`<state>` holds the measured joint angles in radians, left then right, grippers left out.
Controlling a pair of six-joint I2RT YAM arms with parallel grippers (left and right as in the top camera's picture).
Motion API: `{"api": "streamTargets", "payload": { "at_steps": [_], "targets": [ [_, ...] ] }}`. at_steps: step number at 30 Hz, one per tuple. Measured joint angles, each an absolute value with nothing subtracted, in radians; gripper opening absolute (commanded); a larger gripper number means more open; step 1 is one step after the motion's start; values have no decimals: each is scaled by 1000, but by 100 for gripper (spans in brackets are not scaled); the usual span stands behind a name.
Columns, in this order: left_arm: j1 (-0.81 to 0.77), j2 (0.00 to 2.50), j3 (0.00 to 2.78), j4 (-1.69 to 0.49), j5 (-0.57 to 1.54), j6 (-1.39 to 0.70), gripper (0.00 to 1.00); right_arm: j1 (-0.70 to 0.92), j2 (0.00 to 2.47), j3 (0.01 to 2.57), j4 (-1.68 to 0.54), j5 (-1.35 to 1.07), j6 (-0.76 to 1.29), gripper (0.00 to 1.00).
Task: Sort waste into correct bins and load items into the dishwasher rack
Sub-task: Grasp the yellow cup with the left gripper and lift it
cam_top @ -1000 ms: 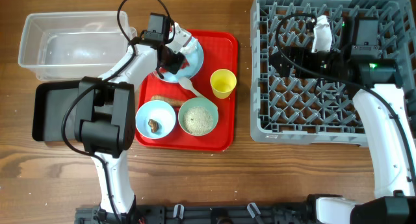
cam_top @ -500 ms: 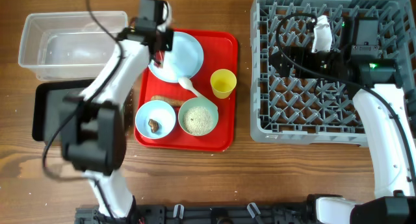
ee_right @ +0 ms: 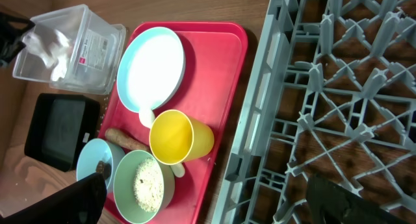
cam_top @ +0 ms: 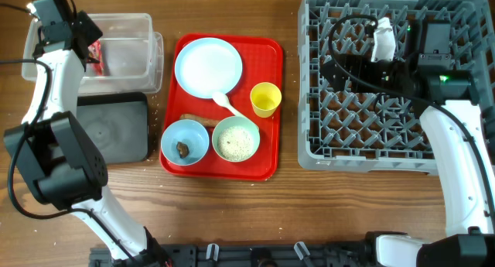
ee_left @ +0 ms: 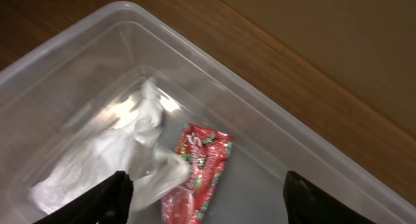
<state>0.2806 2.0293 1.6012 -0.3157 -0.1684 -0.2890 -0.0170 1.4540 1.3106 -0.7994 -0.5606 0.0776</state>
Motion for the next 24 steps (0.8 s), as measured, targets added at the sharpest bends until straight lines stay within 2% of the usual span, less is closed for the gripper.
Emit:
{"api": "streamTargets", "payload": {
  "at_steps": [8, 14, 18, 24],
  "targets": [
    [200, 2017, 1600, -347, -128, -204, 100, -17, 1454, 1311, -800, -561, 78, 100],
    [16, 1856, 1596, -617, -94, -157, 100, -17, 1454, 1311, -800, -561, 78, 100],
    [-129, 1823, 1596, -737, 23, -149, 100, -17, 1454, 1311, -800, -561, 78, 100],
    [-346, 1870, 1595, -755, 297, 11, 100, -17, 1454, 1311, -800, -561, 78, 100]
  ]
}}
